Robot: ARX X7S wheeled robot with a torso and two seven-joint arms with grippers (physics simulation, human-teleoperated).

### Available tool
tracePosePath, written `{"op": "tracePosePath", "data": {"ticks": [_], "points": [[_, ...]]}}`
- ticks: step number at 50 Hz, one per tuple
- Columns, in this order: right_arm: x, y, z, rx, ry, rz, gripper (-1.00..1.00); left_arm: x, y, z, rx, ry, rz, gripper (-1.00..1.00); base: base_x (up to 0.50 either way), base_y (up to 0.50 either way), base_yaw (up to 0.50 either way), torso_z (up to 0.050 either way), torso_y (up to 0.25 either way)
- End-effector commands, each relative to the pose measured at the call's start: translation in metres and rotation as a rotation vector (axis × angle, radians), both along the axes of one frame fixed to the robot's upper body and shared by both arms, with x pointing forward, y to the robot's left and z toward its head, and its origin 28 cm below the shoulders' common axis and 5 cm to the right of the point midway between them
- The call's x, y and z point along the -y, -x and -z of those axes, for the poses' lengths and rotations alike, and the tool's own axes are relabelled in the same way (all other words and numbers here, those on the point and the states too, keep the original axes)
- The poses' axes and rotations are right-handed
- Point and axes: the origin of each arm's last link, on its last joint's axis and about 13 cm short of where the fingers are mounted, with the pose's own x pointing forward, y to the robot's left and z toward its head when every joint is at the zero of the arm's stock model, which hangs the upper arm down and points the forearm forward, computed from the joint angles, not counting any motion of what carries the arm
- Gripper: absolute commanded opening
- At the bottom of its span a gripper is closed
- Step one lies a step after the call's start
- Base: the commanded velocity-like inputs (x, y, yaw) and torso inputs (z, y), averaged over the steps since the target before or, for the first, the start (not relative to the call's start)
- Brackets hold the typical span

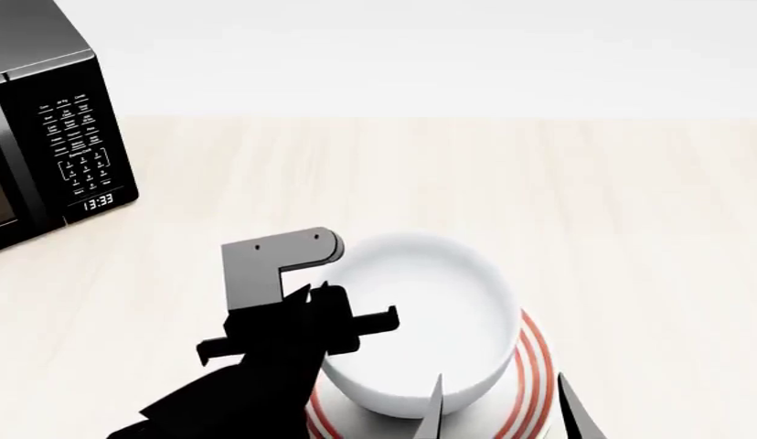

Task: Pick up the white bowl and put it on the plate.

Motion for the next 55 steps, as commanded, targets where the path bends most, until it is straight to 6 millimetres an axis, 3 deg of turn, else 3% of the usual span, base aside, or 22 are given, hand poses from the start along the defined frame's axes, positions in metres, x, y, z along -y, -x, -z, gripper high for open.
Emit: {"op": "tracePosePath", "data": {"ticks": [1,55], "points": [[0.001,-0.002,-0.002,0.022,-0.001,0.01,1.0,0.008,0.0,-0.005,0.052,0.03,0.058,-1.0,0.0,0.0,0.0,0.0,0.0],[0.0,-0.002,-0.003,0.025,0.001,0.006,1.0,0.001,0.004,0.014,0.024,0.028,0.064,-1.0,0.0,0.0,0.0,0.0,0.001]]}}
